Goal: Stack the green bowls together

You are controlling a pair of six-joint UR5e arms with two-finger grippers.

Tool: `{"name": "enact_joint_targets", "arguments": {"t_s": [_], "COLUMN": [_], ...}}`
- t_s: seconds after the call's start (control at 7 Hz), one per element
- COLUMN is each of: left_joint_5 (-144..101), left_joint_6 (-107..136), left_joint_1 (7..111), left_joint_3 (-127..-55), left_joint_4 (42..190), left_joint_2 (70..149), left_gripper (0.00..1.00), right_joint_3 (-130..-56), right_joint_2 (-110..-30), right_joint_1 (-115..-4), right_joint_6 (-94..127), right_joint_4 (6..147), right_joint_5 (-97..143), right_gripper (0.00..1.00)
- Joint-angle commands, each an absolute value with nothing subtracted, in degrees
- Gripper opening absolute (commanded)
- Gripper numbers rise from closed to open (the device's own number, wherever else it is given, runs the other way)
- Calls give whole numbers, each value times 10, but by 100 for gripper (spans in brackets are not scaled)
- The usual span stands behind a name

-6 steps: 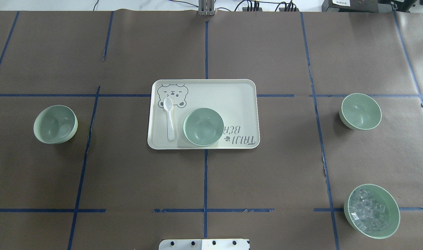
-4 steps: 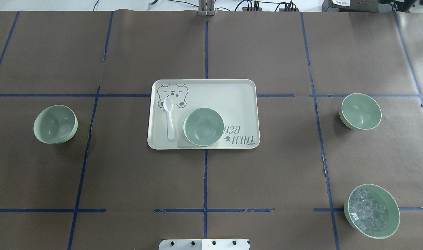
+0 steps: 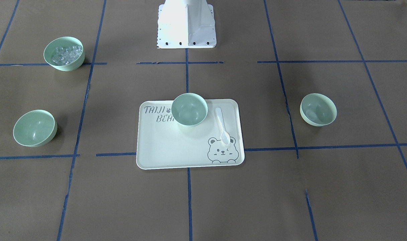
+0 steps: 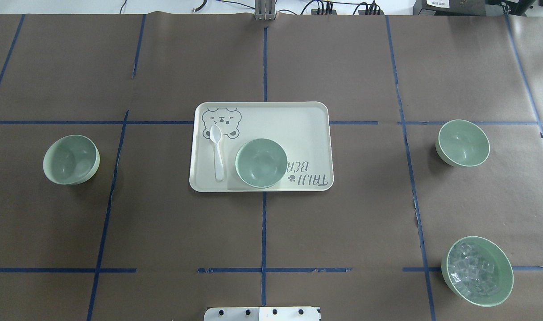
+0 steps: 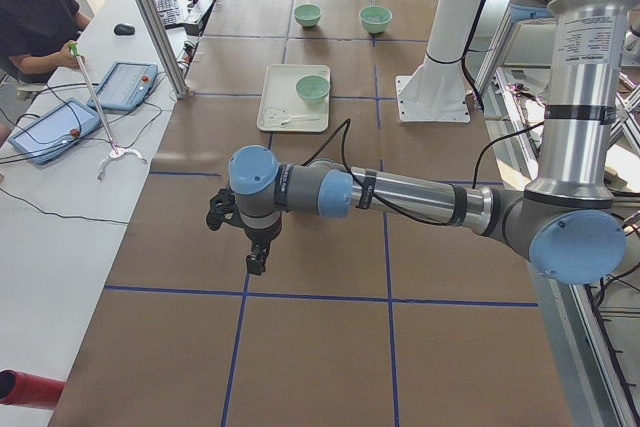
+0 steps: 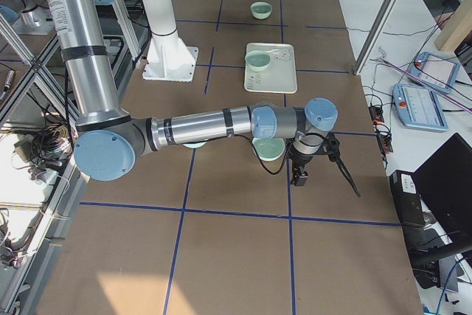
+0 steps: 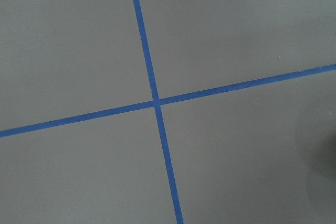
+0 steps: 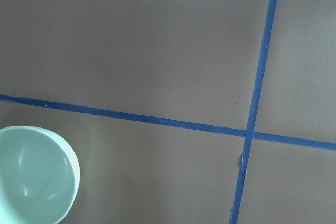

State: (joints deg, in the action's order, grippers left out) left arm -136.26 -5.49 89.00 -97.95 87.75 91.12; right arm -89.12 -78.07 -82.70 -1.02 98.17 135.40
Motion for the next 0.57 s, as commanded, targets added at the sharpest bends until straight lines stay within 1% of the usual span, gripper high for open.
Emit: {"name": "enact_joint_targets", "arguments": {"t_s": [0.0,0.14,0.29,0.43], "left_joint_5": [-1406,-1406,-1407,-1407], "left_joint_6": [-54,-54,-54,-54], "left_joint_1": [889,889,889,889], "left_joint_3": [-977,-977,-977,-977], "left_joint_4": [882,881,881,882], "left_joint_2": [912,912,912,912], "left_gripper": [100,100,100,100], "right_joint_3": [-895,-889,-888,-887], "right_joint_2": [-799,-843,-865,-866], "right_joint_1": [-776,-729,-685,-670], "right_joint_6": [84,177,294,378], "right_joint_4": [895,752,639,612], "right_joint_5": [1354,1344,1306,1306], "right_gripper": [100,100,100,100]}}
